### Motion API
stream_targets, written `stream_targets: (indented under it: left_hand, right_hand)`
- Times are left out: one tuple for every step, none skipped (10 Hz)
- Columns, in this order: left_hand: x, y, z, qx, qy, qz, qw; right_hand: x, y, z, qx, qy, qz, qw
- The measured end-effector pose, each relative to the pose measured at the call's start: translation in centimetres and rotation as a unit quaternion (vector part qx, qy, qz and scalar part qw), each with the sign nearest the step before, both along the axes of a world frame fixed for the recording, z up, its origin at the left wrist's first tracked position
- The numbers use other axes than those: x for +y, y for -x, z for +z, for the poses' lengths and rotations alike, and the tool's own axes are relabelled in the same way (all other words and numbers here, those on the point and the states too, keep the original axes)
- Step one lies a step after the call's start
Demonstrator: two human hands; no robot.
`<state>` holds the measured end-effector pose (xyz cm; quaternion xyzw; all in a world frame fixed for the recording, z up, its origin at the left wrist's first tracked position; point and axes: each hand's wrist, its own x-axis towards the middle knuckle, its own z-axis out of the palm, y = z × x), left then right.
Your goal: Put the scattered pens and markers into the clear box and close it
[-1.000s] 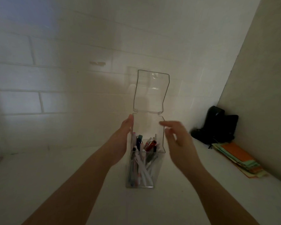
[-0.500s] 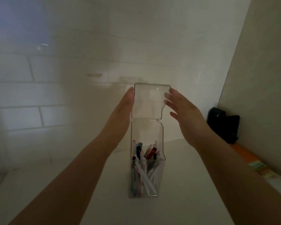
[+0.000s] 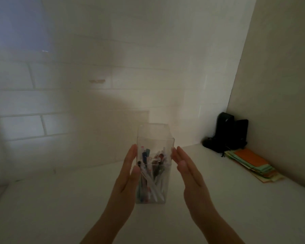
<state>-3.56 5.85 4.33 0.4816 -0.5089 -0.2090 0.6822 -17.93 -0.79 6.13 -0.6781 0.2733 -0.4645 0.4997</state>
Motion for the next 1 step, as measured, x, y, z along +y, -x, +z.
stream_targets:
  left_hand:
    - [0.63, 0.01, 0.58, -0.024, -0.028, -0.003, 0.999]
  right_hand:
    - [0.41, 0.51, 0.18, -0.001, -0.002, 0.01, 1.0]
